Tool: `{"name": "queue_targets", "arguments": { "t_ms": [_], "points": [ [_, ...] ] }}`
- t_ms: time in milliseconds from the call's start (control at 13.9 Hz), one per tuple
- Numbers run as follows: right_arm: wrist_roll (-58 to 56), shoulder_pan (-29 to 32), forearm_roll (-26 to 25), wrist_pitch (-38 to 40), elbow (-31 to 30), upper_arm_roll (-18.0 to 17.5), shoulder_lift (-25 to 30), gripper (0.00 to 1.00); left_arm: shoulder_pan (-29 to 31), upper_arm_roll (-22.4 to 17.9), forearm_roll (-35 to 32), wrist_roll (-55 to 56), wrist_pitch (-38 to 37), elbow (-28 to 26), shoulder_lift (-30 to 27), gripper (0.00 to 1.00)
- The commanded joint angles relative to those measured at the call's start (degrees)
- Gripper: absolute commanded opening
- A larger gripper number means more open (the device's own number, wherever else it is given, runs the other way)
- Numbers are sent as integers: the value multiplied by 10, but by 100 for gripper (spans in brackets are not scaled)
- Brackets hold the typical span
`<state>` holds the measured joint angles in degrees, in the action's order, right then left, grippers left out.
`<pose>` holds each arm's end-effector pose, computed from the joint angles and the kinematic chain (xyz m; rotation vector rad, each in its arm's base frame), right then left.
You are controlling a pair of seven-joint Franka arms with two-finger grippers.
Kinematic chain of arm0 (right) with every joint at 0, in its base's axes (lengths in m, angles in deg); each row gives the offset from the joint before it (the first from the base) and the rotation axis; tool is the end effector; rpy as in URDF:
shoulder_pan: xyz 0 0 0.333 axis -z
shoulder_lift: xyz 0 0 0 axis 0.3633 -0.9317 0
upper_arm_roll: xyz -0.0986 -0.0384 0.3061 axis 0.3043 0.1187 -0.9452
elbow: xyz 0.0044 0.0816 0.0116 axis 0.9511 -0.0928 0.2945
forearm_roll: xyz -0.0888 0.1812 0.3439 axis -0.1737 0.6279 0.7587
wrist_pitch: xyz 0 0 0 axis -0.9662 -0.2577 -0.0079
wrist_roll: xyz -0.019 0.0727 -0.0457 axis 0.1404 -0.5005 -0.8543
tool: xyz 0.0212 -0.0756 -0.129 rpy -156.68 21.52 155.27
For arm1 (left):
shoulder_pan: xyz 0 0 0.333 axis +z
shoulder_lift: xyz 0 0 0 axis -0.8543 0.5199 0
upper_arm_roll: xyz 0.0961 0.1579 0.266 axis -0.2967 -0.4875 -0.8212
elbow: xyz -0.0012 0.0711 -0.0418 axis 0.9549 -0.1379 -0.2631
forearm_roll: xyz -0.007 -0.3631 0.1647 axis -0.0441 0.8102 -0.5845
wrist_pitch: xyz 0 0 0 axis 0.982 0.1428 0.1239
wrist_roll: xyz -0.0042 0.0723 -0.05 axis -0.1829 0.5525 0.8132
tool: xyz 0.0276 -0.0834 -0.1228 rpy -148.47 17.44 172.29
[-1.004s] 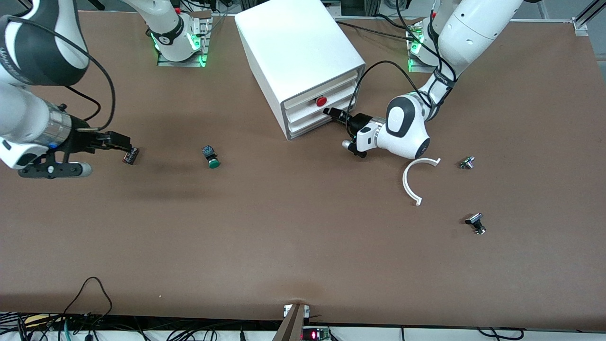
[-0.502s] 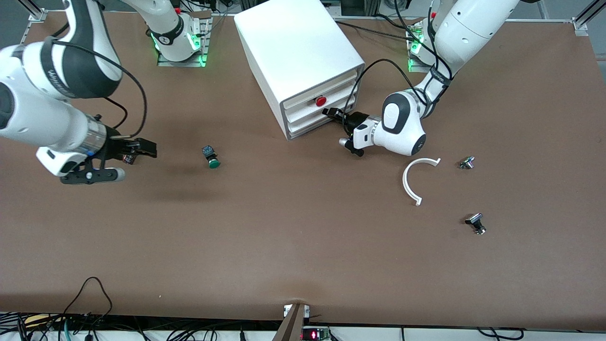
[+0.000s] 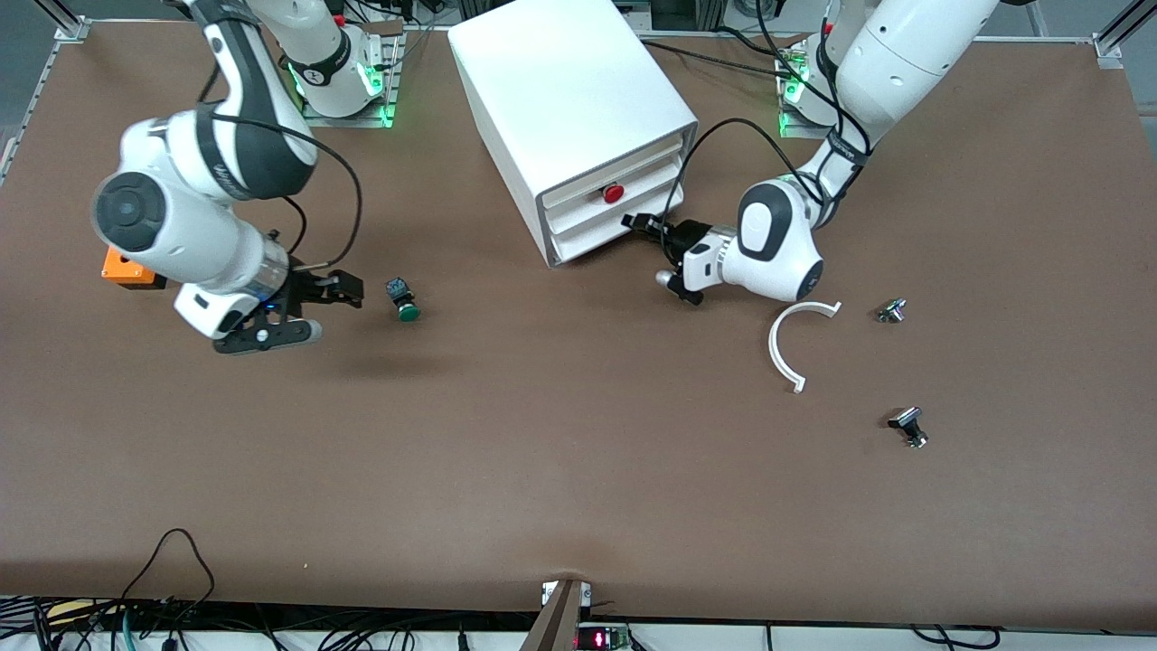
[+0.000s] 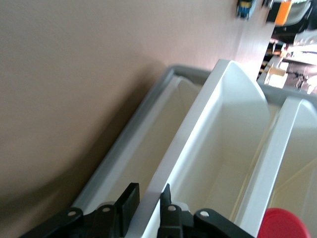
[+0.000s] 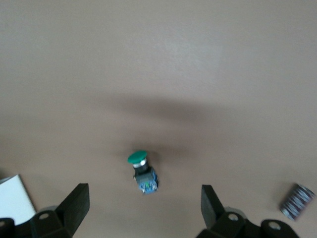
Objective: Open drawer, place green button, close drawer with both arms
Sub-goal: 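Pull the drawer open with the left gripper while the right gripper reaches the button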
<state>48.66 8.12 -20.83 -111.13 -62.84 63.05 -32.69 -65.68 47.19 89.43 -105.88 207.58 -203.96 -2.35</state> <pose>0.5915 0.1612 0.3353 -3.0519 -0.2408 0.0710 0.4445 -0.3244 0.1364 2.0983 -0.2230 -0.5526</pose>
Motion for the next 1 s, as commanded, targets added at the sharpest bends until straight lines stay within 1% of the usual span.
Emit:
{"name": "queue_targets", "arguments": {
  "t_ms": [0,72,215,287,430,574,717,789,860,932],
  "points": [
    [3,1,3,-109,-114,-22,39,100,5,-51,4,10,14,37,27,0],
    [3,1,3,-148,-144,-30,40,100,4,-64,2,11,14,53,34,0],
    [1,0,1,-221,-199,-42,40,100,4,-82,-28,14,14,84,45,0],
    [1,0,0,-242,-217,-45,40,100,4,-93,-34,14,14,98,46,0],
    [-1,-1,0,-269,-233,-47,33,100,5,-105,-38,14,14,111,46,0],
    [-7,-5,-3,-295,-238,-49,17,100,5,-105,-37,14,14,116,47,0],
    [-29,-5,-3,-329,-258,-49,7,100,5,-106,-38,14,14,122,46,0],
    [-34,-8,-4,-355,-273,-49,2,100,6,-106,-38,11,14,122,44,74],
    [-42,-17,-3,-380,-285,-49,-3,100,7,-107,-40,-2,14,121,41,100],
    [-48,-21,-3,-406,-299,-49,-10,100,12,-106,-47,1,14,121,33,100]
  ]
}}
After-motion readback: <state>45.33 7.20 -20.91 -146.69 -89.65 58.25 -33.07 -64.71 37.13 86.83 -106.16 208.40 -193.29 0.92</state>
